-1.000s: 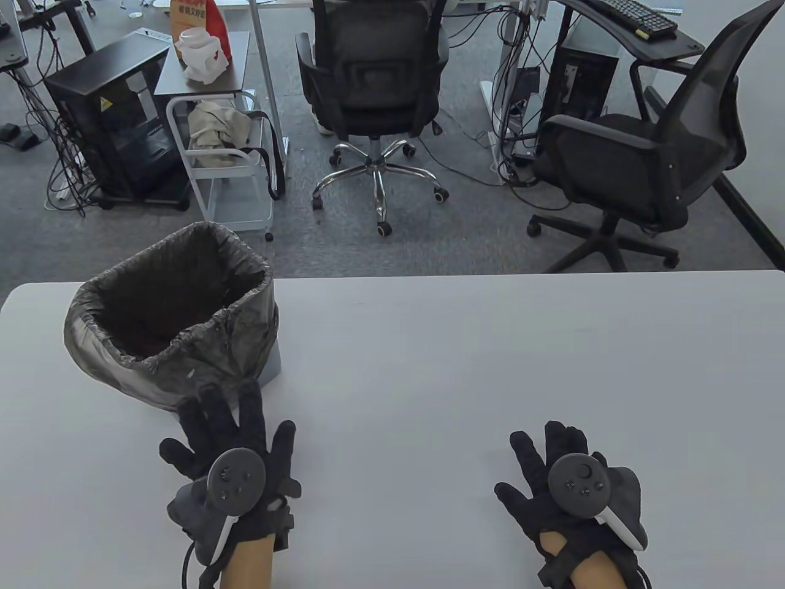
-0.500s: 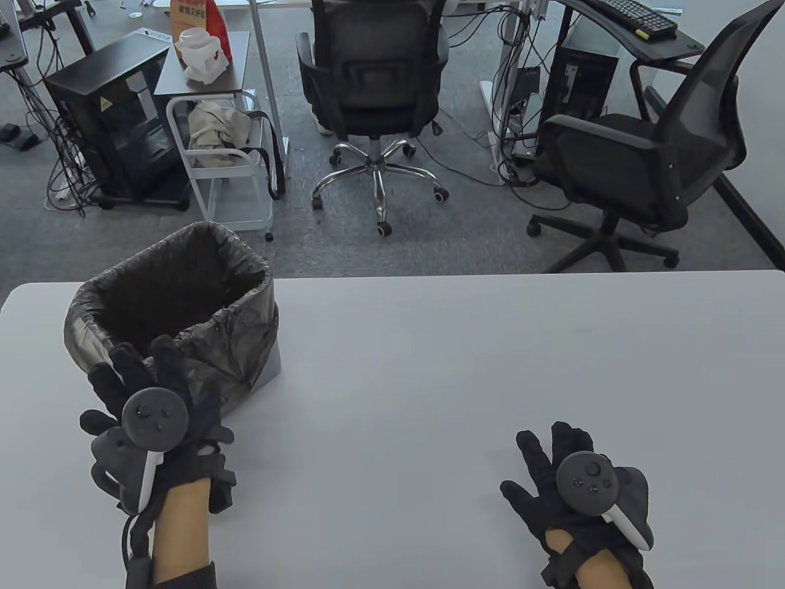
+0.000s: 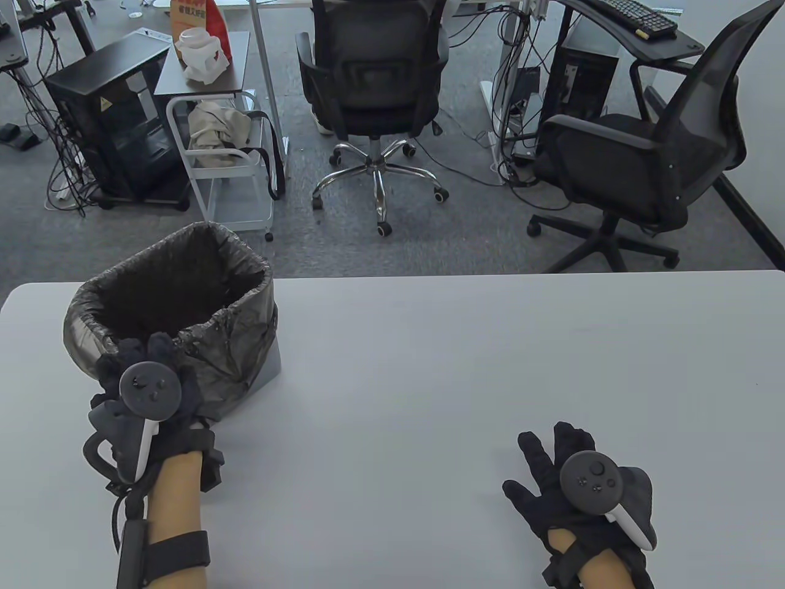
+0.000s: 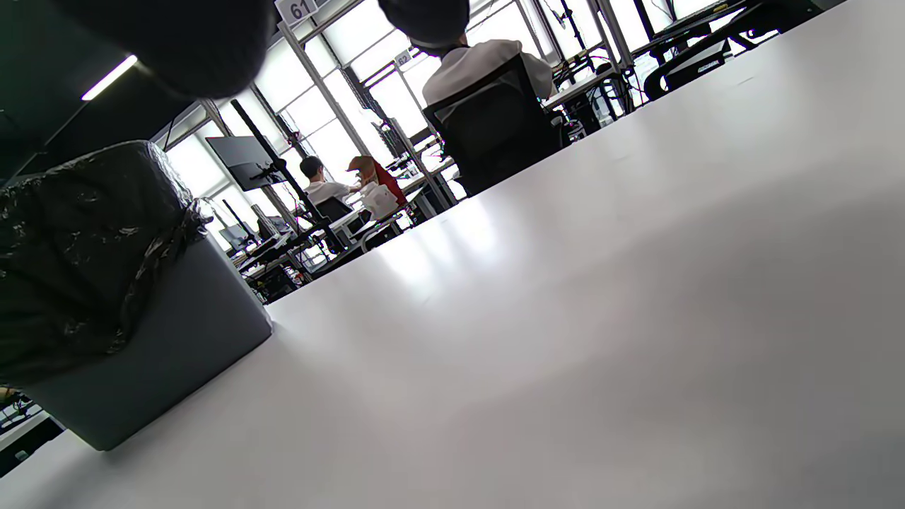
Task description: Twist garbage bag top to tighten it
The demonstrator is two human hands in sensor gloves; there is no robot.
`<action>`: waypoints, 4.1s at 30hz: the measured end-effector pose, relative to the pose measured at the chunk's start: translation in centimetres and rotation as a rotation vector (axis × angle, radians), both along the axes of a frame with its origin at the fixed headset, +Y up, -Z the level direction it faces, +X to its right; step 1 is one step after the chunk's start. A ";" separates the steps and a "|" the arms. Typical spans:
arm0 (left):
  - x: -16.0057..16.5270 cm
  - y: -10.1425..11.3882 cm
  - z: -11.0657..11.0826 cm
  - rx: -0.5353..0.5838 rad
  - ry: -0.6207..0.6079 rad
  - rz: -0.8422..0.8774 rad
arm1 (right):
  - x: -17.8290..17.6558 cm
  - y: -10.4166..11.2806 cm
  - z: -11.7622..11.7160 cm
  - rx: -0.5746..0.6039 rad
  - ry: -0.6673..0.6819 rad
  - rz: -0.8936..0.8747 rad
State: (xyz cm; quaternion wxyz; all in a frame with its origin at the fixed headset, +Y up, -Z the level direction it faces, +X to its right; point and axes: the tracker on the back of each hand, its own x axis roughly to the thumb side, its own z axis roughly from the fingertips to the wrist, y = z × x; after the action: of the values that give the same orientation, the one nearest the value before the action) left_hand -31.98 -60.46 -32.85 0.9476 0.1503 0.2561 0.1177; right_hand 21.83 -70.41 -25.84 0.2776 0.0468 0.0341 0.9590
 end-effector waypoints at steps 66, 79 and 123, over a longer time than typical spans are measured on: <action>21.2 0.4 -0.3 0.007 -0.693 -0.002 | 0.5 0.0 0.1 -0.007 -0.010 -0.019; 14.6 -9.8 4.7 0.098 -0.480 0.785 | 1.5 -1.2 -2.5 0.026 -0.142 -0.466; 17.8 -12.5 0.6 0.071 -0.428 0.694 | -1.2 0.0 -5.4 0.319 -0.377 -0.591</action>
State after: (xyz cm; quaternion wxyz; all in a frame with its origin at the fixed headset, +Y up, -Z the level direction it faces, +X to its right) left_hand -14.18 -73.00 -32.30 0.8777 0.0597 0.0843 0.4679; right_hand 20.62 -70.43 -31.24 0.5326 -0.0800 -0.1820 0.8227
